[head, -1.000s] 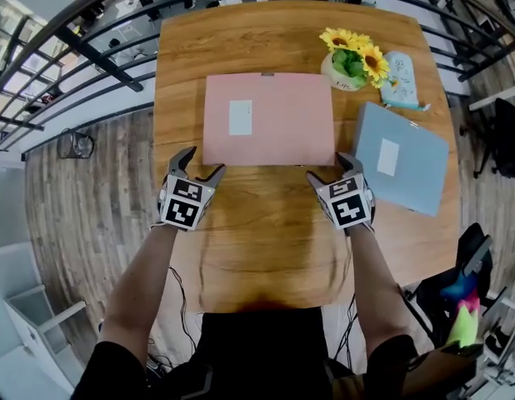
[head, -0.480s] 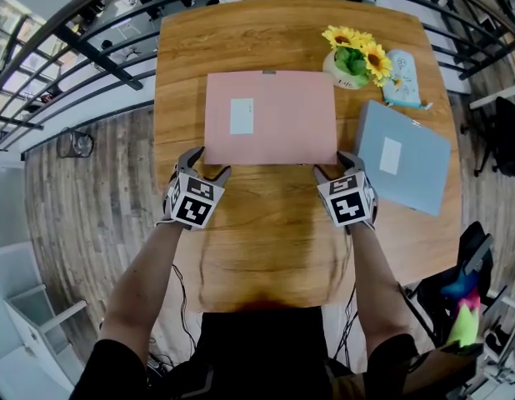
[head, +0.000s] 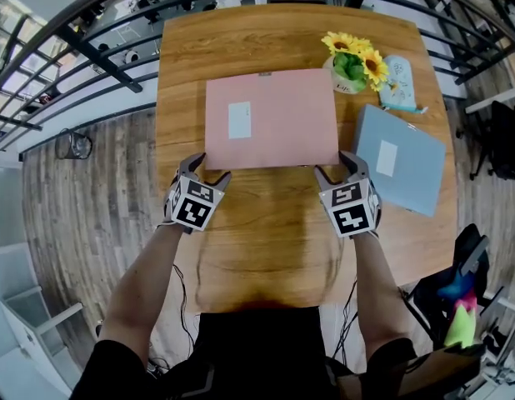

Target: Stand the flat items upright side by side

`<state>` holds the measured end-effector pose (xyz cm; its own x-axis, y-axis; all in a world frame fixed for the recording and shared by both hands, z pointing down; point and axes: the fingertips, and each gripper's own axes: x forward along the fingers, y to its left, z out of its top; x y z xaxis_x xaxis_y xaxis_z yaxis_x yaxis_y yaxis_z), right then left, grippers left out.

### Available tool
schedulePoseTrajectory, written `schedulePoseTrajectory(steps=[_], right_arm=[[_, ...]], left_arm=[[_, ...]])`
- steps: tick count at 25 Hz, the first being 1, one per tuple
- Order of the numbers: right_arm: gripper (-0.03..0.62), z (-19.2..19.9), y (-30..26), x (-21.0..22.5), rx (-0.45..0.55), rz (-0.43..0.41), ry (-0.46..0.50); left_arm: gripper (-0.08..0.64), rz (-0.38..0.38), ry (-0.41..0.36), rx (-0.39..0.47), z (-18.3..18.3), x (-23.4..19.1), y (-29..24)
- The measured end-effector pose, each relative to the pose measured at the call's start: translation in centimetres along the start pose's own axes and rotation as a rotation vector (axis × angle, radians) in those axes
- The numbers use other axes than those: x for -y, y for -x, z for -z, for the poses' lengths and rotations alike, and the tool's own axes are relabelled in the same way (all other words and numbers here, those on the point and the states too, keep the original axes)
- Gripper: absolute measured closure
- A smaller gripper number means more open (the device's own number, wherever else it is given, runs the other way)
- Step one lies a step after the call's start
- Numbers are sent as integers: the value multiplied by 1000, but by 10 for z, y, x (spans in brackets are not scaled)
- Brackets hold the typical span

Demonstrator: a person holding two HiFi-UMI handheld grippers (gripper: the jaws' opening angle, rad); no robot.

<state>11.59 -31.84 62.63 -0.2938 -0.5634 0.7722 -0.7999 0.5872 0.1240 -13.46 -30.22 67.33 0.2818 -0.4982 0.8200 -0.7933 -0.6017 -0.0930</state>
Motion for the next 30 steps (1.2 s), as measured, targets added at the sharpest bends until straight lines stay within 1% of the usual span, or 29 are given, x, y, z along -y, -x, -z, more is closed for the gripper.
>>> schedulePoseTrajectory(steps=[3, 8, 11, 13, 18, 20, 23, 25, 27, 30], right_arm=[[341, -20, 20, -4, 38, 6, 42], [358, -66, 60, -17, 143, 6, 84], [368, -92, 79, -27, 179, 13, 151], [377, -108, 90, -37, 205, 1, 172], [379, -148, 115, -74, 277, -30, 256], [383, -163, 124, -92, 299, -51, 279], [387, -182, 133, -119, 325, -81, 315], [400, -192, 137, -136, 342, -105, 333], [408, -200, 137, -149, 341, -104, 356], [391, -208, 137, -163, 338, -100, 382]], left_arm=[[230, 15, -11, -5, 5, 3, 3], [230, 33, 13, -4, 16, 8, 8], [230, 54, 12, 10, 21, 11, 10], [230, 60, 30, 21, 23, 10, 9], [230, 81, 51, 21, 34, 7, 7], [230, 105, 66, 22, 38, 7, 8], [230, 154, 110, 20, 46, 8, 10], [230, 161, 117, 23, 51, 6, 11], [230, 153, 127, 42, 54, 1, 17], [230, 166, 145, 81, 55, 0, 28]])
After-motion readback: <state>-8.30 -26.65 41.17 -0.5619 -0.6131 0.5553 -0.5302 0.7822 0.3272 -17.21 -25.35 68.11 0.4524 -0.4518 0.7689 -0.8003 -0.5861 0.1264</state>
